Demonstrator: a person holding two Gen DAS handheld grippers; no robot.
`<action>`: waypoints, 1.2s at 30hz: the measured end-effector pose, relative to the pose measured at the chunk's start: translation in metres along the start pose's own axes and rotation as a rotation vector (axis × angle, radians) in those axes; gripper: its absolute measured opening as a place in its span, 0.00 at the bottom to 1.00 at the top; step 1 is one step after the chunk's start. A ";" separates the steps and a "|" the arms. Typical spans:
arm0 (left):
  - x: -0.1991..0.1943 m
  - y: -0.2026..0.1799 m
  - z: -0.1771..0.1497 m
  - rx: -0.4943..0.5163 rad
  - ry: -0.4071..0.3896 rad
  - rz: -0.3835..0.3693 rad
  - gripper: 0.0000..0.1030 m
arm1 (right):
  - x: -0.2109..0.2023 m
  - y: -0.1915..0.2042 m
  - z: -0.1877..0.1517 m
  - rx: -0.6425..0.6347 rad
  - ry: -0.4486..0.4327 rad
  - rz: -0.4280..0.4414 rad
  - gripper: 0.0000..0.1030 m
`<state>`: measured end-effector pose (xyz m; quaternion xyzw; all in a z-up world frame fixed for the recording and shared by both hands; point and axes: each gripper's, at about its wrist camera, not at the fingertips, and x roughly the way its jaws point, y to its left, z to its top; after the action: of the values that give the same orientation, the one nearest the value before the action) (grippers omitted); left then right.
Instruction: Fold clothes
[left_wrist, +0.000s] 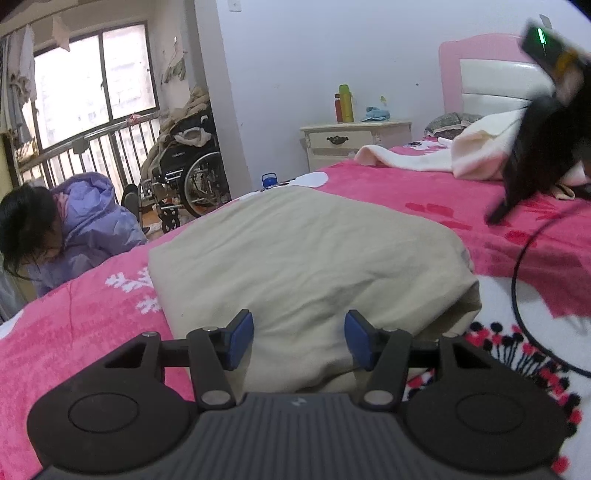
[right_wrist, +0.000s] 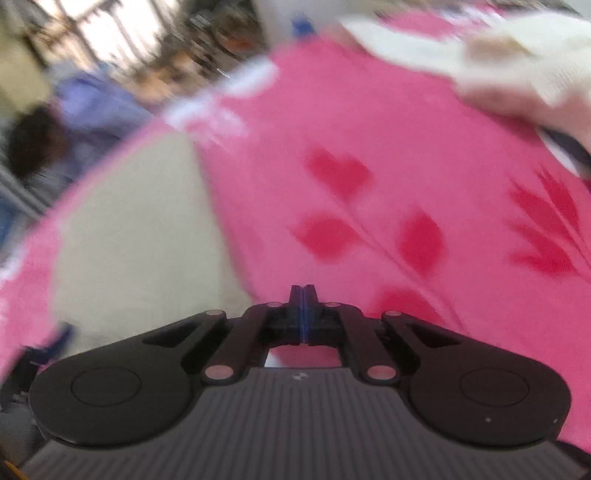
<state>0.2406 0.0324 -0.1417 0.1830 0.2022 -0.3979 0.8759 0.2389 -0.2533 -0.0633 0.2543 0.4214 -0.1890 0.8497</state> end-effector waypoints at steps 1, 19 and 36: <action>0.000 0.000 0.001 -0.002 0.002 -0.002 0.56 | 0.003 0.009 0.002 -0.043 0.003 0.025 0.02; 0.000 -0.003 0.001 -0.010 0.009 0.001 0.57 | 0.039 0.060 0.011 -0.425 -0.013 0.057 0.02; -0.003 -0.005 0.001 -0.026 0.008 0.006 0.58 | 0.050 0.016 0.033 -0.351 -0.013 0.051 0.03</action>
<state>0.2353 0.0311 -0.1405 0.1740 0.2104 -0.3917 0.8787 0.2964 -0.2654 -0.0828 0.1113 0.4356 -0.0924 0.8884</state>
